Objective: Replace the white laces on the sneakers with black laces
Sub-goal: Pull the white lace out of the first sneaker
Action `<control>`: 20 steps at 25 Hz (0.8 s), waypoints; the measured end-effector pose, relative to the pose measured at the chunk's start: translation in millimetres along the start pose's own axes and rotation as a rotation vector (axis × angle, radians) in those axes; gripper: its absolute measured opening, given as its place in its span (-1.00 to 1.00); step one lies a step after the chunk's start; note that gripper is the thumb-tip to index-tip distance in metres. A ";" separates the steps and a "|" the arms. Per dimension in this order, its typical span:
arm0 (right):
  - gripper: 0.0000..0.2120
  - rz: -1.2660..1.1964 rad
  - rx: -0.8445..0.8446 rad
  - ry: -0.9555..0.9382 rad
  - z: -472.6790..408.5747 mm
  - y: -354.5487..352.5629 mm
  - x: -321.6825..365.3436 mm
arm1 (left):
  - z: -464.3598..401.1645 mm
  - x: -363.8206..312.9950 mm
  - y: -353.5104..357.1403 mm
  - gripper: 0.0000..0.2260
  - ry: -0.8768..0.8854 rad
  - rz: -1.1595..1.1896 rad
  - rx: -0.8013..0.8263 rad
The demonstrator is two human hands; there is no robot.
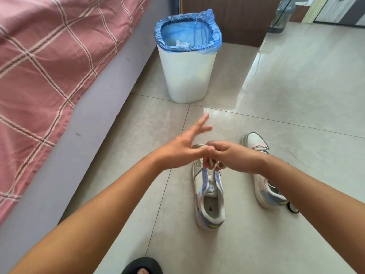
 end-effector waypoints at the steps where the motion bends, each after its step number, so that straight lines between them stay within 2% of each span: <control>1: -0.78 -0.043 0.013 -0.022 -1.0 1.3 5.3 | -5.8 0.4 12.0 -0.19 0.006 0.105 0.058; 4: -0.72 -0.287 -0.018 -0.045 -1.2 -0.7 11.6 | -15.7 15.5 33.9 0.15 -0.024 0.382 0.026; 5: -0.70 -0.350 -0.017 -0.030 -1.2 -0.7 9.9 | -17.1 19.6 36.7 0.18 -0.045 0.486 0.000; 7: -0.67 -0.333 0.005 0.021 0.1 1.5 8.0 | -19.5 22.8 44.6 -0.01 -0.049 0.686 0.076; 9: -0.66 -0.115 0.021 0.084 1.5 0.7 8.6 | -18.6 20.5 55.9 -0.15 -0.019 0.831 0.252; 11: -0.65 0.088 0.001 0.093 3.5 -5.5 13.0 | -15.3 21.7 59.9 -0.18 -0.031 0.872 0.350; 13: -0.67 0.131 -0.049 0.044 5.0 -13.0 13.9 | -11.6 24.4 56.4 -0.28 -0.068 0.834 0.354; 14: -0.71 0.084 -0.074 0.015 6.0 -15.3 12.7 | -11.0 25.9 51.4 -0.41 -0.080 0.830 0.307; 16: -0.78 -0.221 -0.154 -0.048 6.4 -19.2 3.0 | -10.1 26.1 36.5 -0.62 -0.090 0.907 0.142; 18: -0.79 -0.537 -0.250 -0.093 6.4 -19.6 -10.1 | -12.0 31.0 23.6 -0.63 -0.106 1.042 -0.058; 20: -0.80 -0.640 -0.267 -0.082 3.7 -5.3 -17.7 | -15.2 30.8 19.1 -0.59 -0.093 1.183 -0.171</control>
Point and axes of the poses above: each hand's wrist, its own z-axis away from the middle knuckle, its own y-axis out of the palm, x = y × z, the point moved 4 cm from there along -z, towards the middle knuckle, and after that the axes turned 11 degrees about x, right-handed, at the moved point
